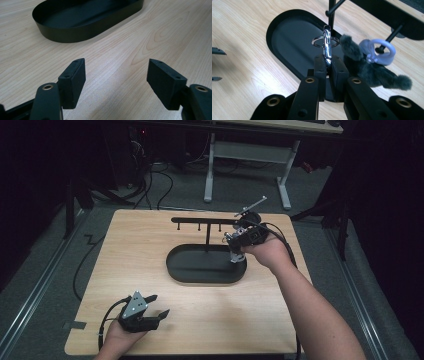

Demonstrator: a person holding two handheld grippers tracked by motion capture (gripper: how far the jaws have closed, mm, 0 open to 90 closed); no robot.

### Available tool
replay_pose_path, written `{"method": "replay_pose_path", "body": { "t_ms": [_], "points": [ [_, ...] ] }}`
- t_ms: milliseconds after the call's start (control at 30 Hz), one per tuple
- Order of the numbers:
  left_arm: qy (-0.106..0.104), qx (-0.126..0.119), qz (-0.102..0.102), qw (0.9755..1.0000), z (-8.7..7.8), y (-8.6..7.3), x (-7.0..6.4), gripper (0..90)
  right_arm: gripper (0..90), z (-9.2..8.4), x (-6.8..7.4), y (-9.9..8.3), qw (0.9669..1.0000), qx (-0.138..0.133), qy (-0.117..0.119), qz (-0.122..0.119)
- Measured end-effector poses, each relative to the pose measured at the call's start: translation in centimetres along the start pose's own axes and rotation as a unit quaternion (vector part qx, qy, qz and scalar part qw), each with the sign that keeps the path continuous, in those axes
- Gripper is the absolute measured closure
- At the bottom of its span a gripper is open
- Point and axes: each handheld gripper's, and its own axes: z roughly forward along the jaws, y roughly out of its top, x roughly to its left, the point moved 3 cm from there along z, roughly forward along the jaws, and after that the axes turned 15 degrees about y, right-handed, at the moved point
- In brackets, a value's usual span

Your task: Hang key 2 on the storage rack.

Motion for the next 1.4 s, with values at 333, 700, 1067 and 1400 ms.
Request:
{"method": "replay_pose_path", "body": {
  "t_ms": [333,700,1067,1400],
  "points": [
    [-0.001,-0.001,0.001,1.0000,0.0,0.0,0.0,32.1,84.8,0.3,-0.2,1.6,0.9999,-0.003,-0.010,0.006],
    [-0.002,-0.003,0.000,1.0000,0.0,0.0,0.0,32.2,84.8,1.0,-0.8,2.9,0.9997,-0.013,-0.019,0.013],
    [-0.003,0.000,0.004,1.0000,0.0,0.0,0.0,32.3,84.8,1.4,-1.7,2.5,0.9992,-0.018,-0.025,0.028],
    [-0.002,-0.001,0.002,1.0000,0.0,0.0,0.0,32.4,84.7,2.3,-2.2,2.3,0.9989,-0.017,-0.023,0.037]
  ]
}}
